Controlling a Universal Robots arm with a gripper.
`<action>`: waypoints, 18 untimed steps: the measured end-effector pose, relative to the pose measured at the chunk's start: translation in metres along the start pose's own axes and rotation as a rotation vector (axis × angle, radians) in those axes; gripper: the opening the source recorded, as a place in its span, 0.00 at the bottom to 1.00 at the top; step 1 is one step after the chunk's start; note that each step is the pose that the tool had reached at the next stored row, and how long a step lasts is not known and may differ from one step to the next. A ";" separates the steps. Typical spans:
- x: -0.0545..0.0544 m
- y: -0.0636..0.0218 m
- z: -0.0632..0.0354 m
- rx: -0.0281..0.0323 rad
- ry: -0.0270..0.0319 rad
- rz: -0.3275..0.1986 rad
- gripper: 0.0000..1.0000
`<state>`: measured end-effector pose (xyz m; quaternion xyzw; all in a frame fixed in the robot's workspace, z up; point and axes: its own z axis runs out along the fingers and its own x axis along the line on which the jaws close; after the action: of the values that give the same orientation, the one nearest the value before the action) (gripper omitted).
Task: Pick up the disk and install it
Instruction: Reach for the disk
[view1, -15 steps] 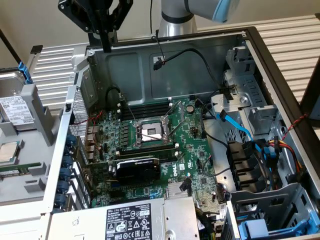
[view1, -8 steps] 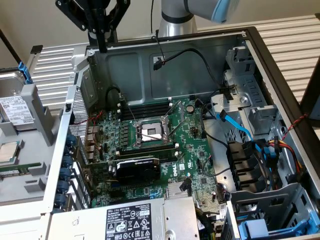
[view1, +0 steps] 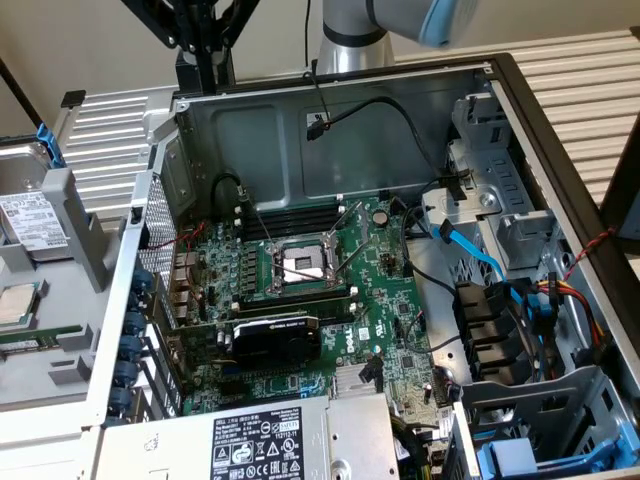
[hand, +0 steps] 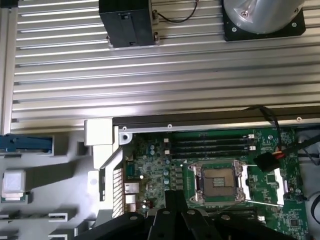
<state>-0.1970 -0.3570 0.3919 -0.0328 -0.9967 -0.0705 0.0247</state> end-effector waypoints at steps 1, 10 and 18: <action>0.001 0.0034 0.0010 0.0035 -0.0003 0.000 0.11; 0.032 0.0135 0.0077 0.0212 -0.0009 -0.002 0.11; 0.065 0.0211 0.0149 0.0346 -0.0015 -0.004 0.11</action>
<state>-0.2612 -0.3301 0.3835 -0.0303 -0.9978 -0.0533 0.0244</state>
